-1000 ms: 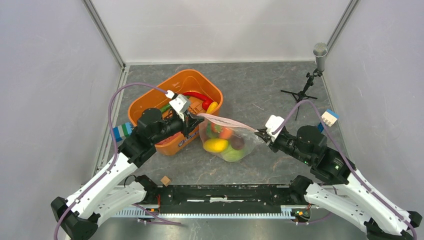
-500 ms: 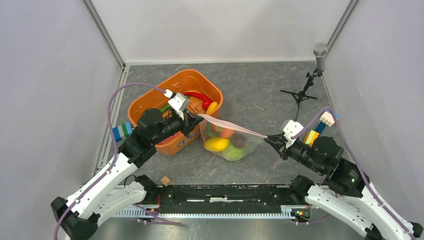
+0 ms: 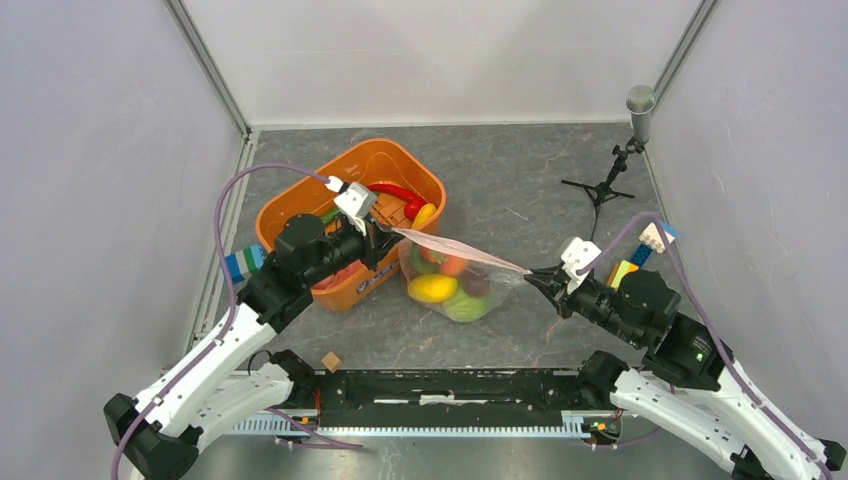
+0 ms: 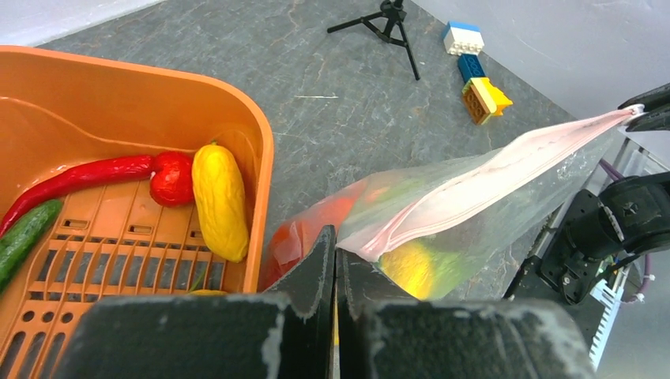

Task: Place the food in the zip-top bag and seal the zipper
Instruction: Unzip the zipper food storage bag at the center of the board, then zip the zipper food storage bag at the center of the board.

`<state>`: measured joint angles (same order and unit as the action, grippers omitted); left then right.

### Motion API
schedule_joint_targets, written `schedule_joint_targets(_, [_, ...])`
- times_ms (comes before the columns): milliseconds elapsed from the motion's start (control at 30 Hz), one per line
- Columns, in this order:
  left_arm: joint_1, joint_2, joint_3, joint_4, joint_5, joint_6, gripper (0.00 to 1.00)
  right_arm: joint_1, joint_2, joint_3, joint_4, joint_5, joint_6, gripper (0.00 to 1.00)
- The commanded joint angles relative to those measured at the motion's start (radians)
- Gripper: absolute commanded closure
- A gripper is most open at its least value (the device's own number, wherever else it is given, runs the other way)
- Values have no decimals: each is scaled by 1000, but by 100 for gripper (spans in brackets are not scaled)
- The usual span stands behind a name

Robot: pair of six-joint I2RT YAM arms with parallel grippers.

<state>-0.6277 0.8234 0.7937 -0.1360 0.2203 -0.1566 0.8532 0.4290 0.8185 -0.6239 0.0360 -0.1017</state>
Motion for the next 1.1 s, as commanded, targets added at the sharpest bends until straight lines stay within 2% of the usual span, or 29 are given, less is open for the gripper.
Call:
schedule_joint_targets(0, [54,-20,3,64,-77,-22,98,-6,16,-35,76,32,17,88])
schedule_joint_targets(67, [54,-7,8,73,-69,-43,98,-6,56,-62,150,30,42,63])
schedule_joint_targets(133, [55,-1,9,71,-91,-61,98,-6,71,-99,227,32,68,29])
schedule_joint_targets(200, [56,-1,6,71,-110,-70,98,-6,60,-141,297,24,86,11])
schedule_joint_targets(267, [57,0,4,73,-105,-73,98,-6,30,-187,377,37,121,2])
schedule_joint_targets(433, [57,2,-8,103,-86,-86,98,-7,15,-302,544,49,192,4])
schedule_joint_targets(467, [57,1,-8,103,-85,-87,98,-8,3,-328,588,48,202,9])
schedule_joint_targets(533, [57,-3,-9,101,-87,-87,98,-12,-21,-375,675,16,223,27])
schedule_joint_targets(567, [57,-4,-9,99,-90,-86,98,-13,-26,-389,709,0,236,33])
schedule_joint_targets(633, [59,-6,-8,100,-91,-86,98,-14,-30,-411,743,2,259,50])
schedule_joint_targets(667, [59,-6,-7,100,-91,-86,98,-15,-34,-429,759,4,265,63])
schedule_joint_targets(700, [59,-6,-8,102,-93,-86,98,-17,-39,-443,782,7,272,69])
schedule_joint_targets(733, [59,-6,-7,101,-94,-86,98,-19,-47,-461,801,2,273,70])
schedule_joint_targets(833, [60,-6,-9,98,-96,-85,98,-27,-72,-497,845,-5,283,56])
schedule_joint_targets(900, [60,-9,-10,96,-101,-84,98,-31,-92,-506,867,-7,283,55])
schedule_joint_targets(1067, [63,-17,-12,86,-105,-78,98,-37,-104,-484,860,-22,262,64])
